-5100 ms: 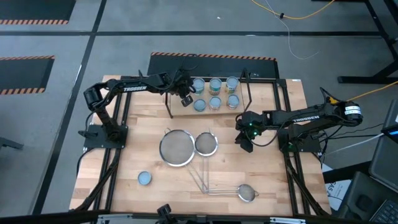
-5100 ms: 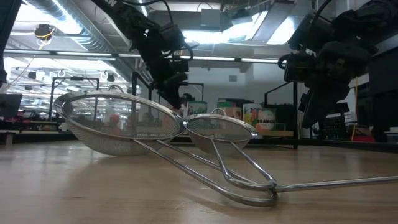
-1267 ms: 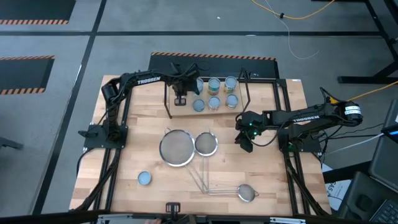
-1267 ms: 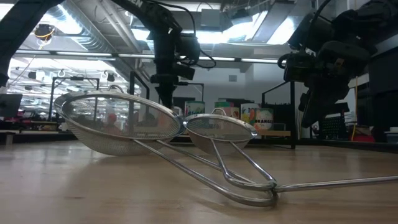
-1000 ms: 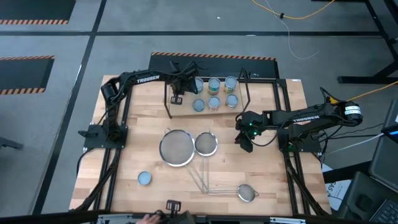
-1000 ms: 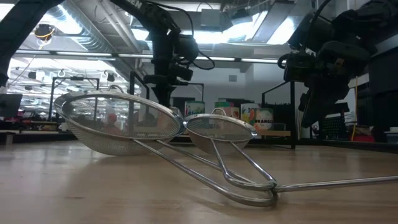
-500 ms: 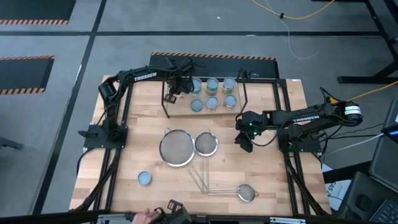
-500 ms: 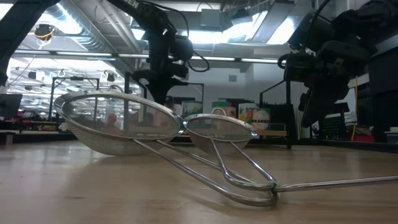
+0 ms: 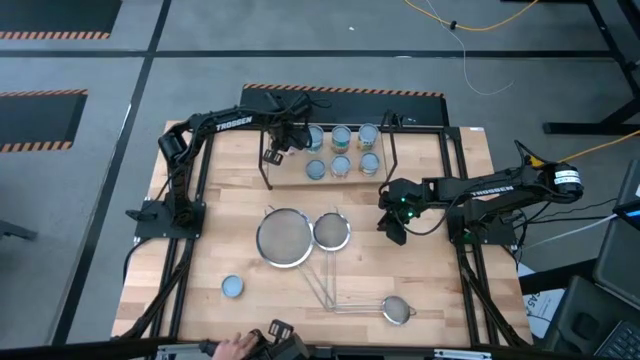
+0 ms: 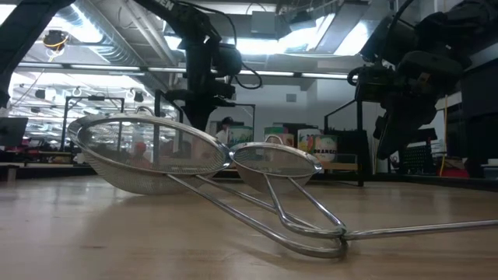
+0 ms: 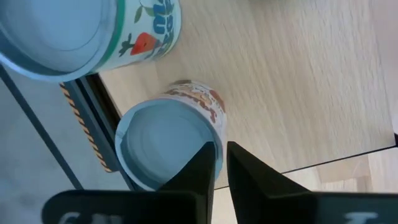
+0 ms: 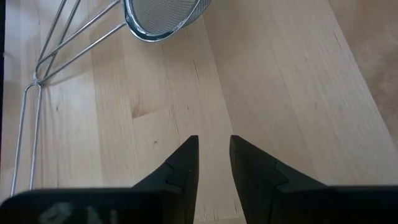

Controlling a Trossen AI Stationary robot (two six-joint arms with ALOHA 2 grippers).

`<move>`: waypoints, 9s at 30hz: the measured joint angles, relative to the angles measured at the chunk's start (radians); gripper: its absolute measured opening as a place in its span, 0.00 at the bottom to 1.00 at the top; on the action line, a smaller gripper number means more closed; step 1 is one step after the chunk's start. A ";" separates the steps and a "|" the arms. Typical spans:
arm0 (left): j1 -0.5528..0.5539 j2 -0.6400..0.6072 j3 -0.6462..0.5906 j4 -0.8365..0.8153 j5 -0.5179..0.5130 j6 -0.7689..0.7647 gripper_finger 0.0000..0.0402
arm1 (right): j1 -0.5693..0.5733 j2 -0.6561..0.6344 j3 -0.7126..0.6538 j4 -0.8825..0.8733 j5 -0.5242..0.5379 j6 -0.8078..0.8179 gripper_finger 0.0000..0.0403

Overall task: Pick and place cans onto a shelf
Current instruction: Put the canned meatballs on the shelf, then put the canned pineapple rings on the shelf, then return to Home Position

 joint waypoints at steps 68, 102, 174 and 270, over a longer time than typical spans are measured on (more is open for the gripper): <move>-1.183 -0.270 0.000 -0.244 0.066 -2.230 0.29 | 0.000 0.000 0.000 0.010 0.000 -0.005 0.24; -1.349 0.069 -0.128 -0.243 0.200 -2.331 0.27 | 0.000 0.000 0.000 0.012 0.000 -0.005 0.24; -0.441 0.068 0.268 -0.362 -0.109 -0.696 0.00 | 0.000 0.000 0.000 0.014 0.000 -0.004 0.24; -0.487 -0.333 0.614 -0.462 -0.097 -0.833 0.17 | 0.000 0.000 0.000 0.029 0.002 -0.007 0.24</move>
